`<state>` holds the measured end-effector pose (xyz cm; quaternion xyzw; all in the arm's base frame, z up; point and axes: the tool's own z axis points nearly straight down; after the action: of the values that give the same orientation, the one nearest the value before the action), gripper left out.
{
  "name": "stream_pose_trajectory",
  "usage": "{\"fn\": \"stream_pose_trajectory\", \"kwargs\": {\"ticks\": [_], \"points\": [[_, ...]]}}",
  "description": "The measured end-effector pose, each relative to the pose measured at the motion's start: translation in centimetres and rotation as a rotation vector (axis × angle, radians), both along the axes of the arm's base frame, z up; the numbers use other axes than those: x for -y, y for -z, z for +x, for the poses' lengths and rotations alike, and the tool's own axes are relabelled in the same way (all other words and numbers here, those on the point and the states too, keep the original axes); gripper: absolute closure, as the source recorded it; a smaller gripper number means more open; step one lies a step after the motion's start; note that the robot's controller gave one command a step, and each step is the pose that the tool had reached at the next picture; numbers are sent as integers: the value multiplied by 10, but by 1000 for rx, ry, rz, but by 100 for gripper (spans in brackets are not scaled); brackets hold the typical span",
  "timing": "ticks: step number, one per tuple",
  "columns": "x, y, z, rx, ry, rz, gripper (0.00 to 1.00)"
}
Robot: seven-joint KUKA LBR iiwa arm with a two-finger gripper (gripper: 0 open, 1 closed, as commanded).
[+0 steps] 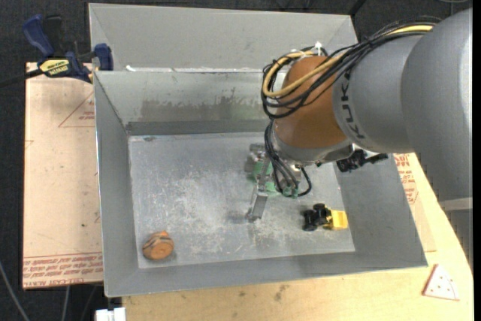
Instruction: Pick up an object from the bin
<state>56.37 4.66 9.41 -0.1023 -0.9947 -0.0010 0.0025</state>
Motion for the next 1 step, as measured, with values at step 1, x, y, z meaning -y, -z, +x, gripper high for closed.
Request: {"fn": "stream_pose_trajectory", "kwargs": {"ticks": [1], "points": [[16,-10,13,7,35,-1,0]]}}
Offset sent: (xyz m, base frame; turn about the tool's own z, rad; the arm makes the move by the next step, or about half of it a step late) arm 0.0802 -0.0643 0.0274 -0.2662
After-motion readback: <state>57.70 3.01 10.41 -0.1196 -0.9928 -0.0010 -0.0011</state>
